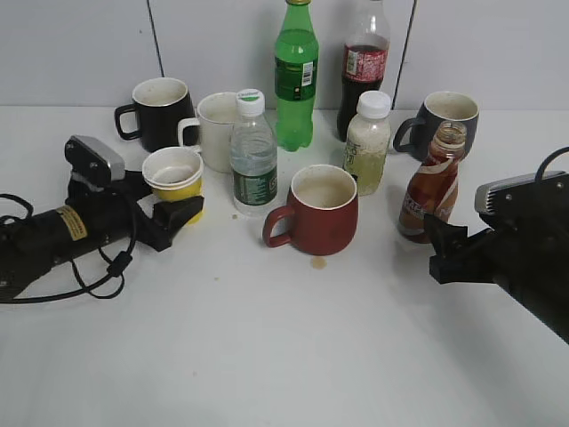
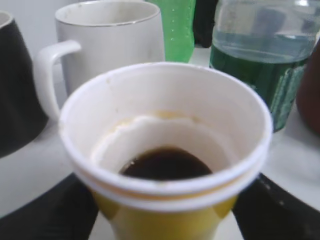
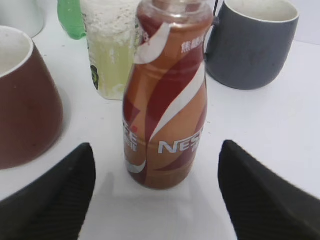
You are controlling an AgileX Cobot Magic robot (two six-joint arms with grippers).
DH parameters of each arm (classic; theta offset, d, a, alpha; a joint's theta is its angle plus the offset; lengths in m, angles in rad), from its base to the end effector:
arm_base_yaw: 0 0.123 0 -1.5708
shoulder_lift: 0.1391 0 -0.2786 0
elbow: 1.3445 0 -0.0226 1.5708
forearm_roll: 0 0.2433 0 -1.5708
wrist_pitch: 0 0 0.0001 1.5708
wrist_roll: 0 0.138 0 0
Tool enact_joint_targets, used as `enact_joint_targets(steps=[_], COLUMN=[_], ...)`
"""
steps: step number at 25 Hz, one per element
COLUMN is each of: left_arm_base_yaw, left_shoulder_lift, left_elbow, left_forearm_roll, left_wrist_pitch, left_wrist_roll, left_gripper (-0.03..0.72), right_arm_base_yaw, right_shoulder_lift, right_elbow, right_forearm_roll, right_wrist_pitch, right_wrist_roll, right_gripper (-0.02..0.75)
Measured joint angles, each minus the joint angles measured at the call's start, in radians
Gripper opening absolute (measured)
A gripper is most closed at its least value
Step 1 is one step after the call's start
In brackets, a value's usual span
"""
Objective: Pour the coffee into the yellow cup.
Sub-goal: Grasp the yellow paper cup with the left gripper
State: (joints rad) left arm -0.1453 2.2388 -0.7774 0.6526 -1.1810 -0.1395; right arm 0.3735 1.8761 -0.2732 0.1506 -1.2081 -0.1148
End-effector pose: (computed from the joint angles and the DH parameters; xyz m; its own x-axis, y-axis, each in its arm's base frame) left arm 0.3654 -0.1318 0.0498 -0.1779 0.1453 -0.9732 0.6862 0.7272 -0.0169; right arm 0.2731 0.0863 0.0909 -0.2703 -0.1708 -0.9475 -0.2539 0.9619 -0.1009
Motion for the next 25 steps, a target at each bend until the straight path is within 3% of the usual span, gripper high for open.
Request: enact_joint_targets(steps=[9,16,25], left_arm_base_yaw=[-0.017,-0.017,-0.017], left_shoulder_lift=[0.078,0.080,0.006], left_elbow=[-0.127,-0.130,-0.089], left_forearm_roll=[-0.001,-0.017,-0.014], left_wrist_pitch=[0.029,0.024,0.026], left_wrist_roll=[-0.010,-0.010,-0.010], left_gripper=[0.591,0.495,0.471], right_arm_base_yaw=[0.000,0.000,0.000], right_shoulder_lift=[0.001,0.037,0.100], right_elbow=[0.000,-0.014,-0.069], right_forearm_roll=[0.026,0.031,0.035], right_wrist_pitch=[0.000,-0.002,-0.002], right_wrist_roll=[0.001,0.001,0.010], right_gripper=[0.573,0.573,0.573])
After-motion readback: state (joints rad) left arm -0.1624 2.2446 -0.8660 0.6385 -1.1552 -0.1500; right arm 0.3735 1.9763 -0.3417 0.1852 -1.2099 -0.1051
